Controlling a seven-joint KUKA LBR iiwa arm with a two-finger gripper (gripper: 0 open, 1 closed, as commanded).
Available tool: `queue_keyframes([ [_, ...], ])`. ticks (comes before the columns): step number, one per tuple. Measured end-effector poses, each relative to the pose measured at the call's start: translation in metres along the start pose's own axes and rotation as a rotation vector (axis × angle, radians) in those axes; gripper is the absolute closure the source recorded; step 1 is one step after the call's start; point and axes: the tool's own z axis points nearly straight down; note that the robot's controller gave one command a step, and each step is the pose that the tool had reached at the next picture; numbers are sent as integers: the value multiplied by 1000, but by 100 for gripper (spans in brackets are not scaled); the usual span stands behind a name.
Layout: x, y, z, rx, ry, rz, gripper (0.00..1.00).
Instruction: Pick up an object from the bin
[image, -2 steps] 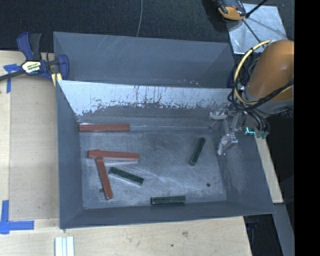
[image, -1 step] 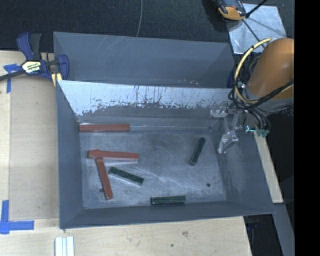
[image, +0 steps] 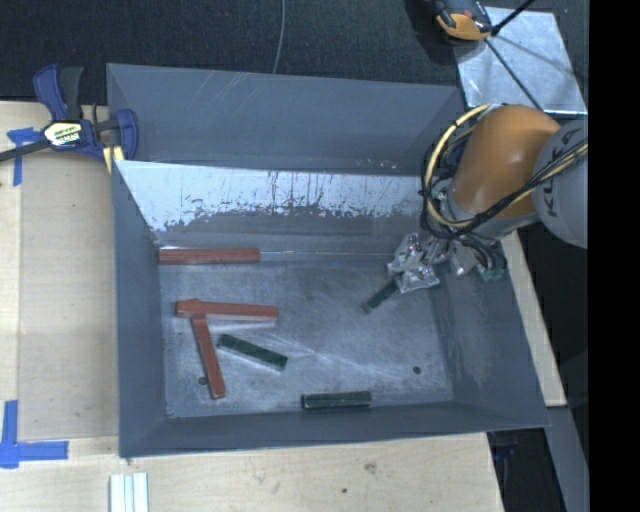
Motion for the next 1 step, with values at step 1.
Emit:
queue_keyframes([
  [1, 0, 0, 0, 0, 0, -1, 100],
])
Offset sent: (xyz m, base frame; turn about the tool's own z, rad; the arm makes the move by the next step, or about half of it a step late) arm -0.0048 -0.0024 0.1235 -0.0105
